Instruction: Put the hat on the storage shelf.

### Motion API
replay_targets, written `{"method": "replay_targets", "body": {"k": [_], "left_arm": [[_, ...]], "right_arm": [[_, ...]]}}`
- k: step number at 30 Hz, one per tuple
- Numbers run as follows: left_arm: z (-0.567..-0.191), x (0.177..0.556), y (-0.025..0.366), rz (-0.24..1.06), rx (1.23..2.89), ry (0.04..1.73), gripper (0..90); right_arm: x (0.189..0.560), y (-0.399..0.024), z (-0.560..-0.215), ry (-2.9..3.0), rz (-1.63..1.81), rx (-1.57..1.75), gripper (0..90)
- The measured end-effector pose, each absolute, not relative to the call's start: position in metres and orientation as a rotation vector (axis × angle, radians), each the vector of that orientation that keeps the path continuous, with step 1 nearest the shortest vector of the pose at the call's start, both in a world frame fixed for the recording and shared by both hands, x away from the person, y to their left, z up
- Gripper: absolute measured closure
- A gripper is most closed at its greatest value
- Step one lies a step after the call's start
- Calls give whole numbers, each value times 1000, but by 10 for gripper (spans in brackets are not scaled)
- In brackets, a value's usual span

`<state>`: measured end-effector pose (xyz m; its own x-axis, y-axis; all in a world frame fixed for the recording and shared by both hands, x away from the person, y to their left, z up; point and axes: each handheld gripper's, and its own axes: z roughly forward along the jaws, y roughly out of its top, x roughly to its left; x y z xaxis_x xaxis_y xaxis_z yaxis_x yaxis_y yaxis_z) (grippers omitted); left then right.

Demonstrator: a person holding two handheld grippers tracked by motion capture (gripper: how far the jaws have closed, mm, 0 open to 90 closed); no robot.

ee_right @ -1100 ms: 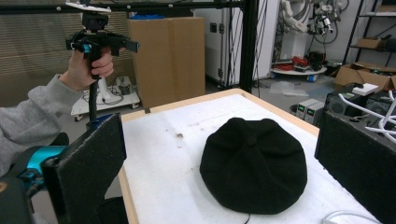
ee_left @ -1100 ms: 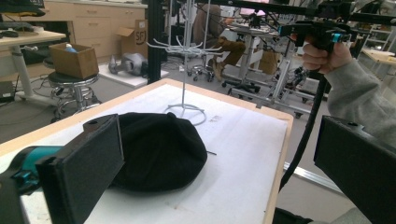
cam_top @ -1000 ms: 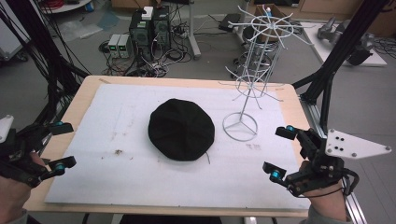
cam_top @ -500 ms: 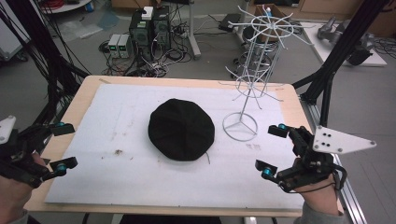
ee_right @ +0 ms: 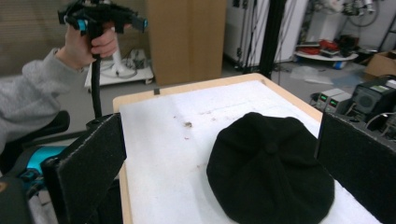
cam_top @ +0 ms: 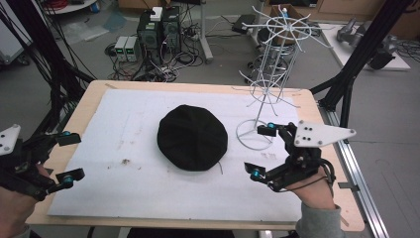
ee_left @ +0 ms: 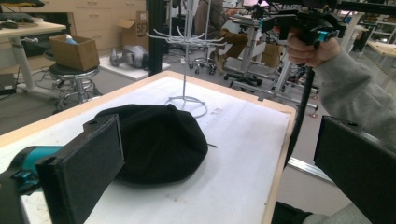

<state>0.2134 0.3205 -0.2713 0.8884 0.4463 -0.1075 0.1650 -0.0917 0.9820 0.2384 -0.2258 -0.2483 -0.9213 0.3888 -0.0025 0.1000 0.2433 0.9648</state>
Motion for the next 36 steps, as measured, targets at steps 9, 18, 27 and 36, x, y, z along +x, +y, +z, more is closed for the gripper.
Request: {"method": "replay_targets", "body": {"k": [9, 18, 27, 36], "left_arm": [[-272, 211, 322, 253, 1669, 485, 17], [-275, 207, 324, 258, 1681, 503, 17], [-278, 201, 328, 269, 1687, 526, 17], [-279, 196, 333, 277, 1685, 546, 17]], "right_arm": [[257, -199, -248, 2358, 1678, 413, 9], [285, -181, -251, 2369, 1682, 414, 9], [310, -165, -262, 2388, 1696, 366, 9], [332, -151, -275, 2431, 1673, 356, 9]]}}
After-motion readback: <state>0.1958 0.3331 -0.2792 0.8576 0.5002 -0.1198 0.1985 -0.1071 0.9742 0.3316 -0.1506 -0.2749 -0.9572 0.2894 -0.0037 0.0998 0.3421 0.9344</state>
